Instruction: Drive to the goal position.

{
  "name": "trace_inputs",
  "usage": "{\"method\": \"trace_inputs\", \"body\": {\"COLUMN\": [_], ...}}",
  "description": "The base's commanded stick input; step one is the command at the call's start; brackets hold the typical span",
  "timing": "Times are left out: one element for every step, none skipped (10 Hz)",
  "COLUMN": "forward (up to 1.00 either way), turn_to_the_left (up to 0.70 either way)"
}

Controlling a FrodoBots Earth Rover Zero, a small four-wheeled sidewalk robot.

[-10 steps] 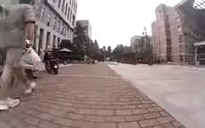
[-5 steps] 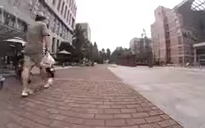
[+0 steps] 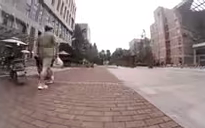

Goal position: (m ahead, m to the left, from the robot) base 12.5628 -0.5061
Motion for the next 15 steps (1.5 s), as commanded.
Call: {"method": "trace_inputs", "body": {"forward": [0.7,0.7,0.7,0.7,0.7,0.7,0.7,0.7,0.7,0.7,0.7,0.7,0.7,0.7,0.7], "turn_to_the_left": [0.09,0.03,0.0,0.0,0.0,0.0,0.0,0.0,0.0,0.0,0.0,0.0,0.0,0.0,0.0]}}
